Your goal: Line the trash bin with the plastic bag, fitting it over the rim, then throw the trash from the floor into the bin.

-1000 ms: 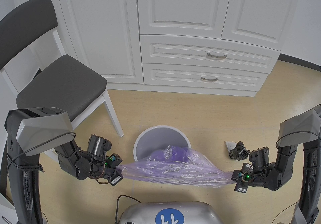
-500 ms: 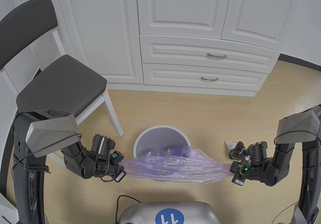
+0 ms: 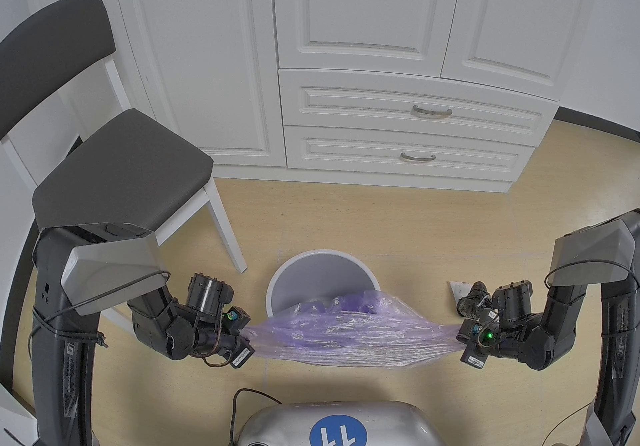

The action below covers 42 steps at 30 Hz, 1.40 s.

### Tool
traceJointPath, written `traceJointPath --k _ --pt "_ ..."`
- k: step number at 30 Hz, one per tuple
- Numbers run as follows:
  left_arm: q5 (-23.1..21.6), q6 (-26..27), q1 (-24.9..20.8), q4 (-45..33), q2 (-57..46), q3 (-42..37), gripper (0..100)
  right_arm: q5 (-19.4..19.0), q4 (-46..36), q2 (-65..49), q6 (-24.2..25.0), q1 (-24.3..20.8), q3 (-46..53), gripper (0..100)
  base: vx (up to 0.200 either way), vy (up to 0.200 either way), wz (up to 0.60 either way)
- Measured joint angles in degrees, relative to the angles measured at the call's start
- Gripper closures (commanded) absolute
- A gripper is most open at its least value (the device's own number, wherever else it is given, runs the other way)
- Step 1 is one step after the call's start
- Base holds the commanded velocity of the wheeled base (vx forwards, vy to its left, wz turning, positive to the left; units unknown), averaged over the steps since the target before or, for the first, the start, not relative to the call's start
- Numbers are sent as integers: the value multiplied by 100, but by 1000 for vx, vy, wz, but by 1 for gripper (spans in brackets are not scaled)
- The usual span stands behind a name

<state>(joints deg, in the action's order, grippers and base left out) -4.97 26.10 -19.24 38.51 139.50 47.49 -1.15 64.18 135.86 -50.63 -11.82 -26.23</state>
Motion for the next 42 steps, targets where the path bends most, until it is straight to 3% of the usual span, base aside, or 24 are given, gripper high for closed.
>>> traceJointPath --k 1,8,11,17,24,29,33,42 --pt "-2 1 -2 7 0 -6 100 -9 -6 2 0 1 5 0 0 0 0" --pt "-15 -2 -20 246 -46 -80 100 -334 66 -4 18 23 50 0 0 0 0" --pt "-24 -5 -28 345 -102 -158 100 -700 266 -12 22 63 91 0 0 0 0" --pt "-24 -2 -49 411 -185 -240 100 -2091 766 -33 76 276 228 0 0 0 0" --pt "-20 0 -61 433 -217 -268 100 -3277 1092 -246 323 649 367 0 0 0 0" --pt "-6 0 -57 435 -218 -260 100 -4038 1495 -389 772 808 394 0 0 0 0" --pt "7 0 -49 427 -217 -254 100 -4333 1829 -483 1073 963 435 0 0 0 0" --pt "22 121 -7 361 -173 -232 100 -4376 1872 -717 1114 1218 446 0 0 0 0"
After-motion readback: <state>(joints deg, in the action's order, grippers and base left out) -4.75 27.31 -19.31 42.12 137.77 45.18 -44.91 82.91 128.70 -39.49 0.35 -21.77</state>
